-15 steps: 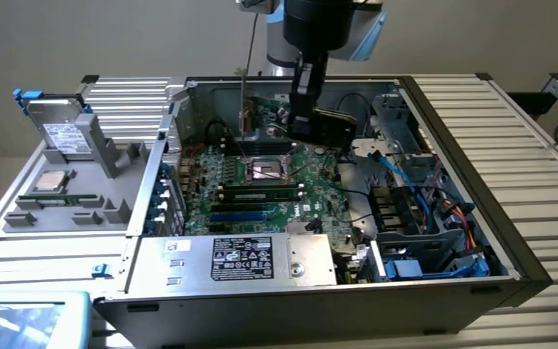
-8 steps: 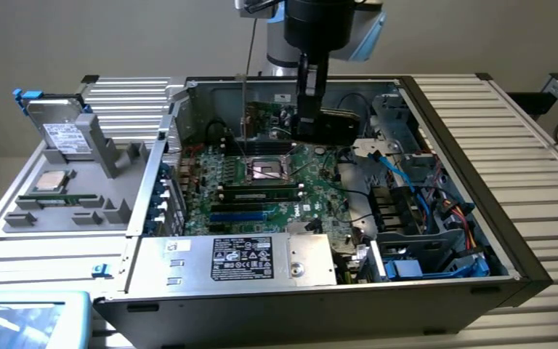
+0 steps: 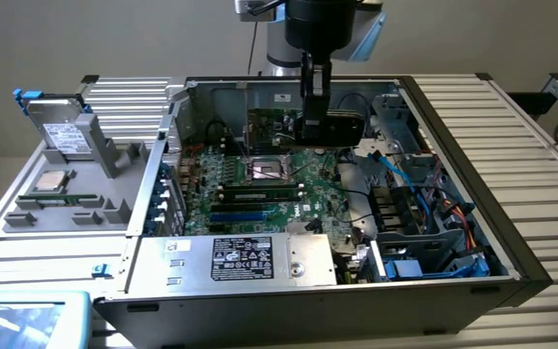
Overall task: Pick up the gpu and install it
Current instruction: 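Insert the gpu into the slot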
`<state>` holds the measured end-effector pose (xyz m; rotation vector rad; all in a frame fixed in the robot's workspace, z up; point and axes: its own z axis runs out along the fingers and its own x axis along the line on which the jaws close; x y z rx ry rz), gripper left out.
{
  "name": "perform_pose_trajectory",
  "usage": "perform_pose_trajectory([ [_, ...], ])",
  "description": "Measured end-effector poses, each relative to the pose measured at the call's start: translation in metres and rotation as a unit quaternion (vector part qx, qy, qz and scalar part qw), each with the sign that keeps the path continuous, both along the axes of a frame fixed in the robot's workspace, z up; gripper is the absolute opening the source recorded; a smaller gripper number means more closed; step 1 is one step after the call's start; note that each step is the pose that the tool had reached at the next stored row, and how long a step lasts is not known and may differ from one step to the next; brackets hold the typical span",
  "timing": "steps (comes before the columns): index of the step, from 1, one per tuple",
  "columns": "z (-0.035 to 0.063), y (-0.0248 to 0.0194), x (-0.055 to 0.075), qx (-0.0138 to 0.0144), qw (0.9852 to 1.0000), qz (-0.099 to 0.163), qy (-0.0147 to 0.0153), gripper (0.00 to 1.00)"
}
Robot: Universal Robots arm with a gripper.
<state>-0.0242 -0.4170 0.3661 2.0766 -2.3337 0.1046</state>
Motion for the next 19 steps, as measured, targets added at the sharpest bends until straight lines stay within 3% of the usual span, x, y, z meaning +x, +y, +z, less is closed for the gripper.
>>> perform_pose_trajectory([
  [7,0.0000,0.0000,0.000,-0.0001,1.0000,0.000,-0.0002,0.29],
  [9,0.0000,0.0002,-0.003,-0.0001,1.0000,0.001,-0.0029,0.29],
  [16,-0.0009,0.0002,-0.015,-0.0001,0.9999,0.008,-0.0073,0.29],
  [19,-0.0026,0.0002,-0.022,-0.0002,0.9999,0.008,-0.0076,0.29],
])
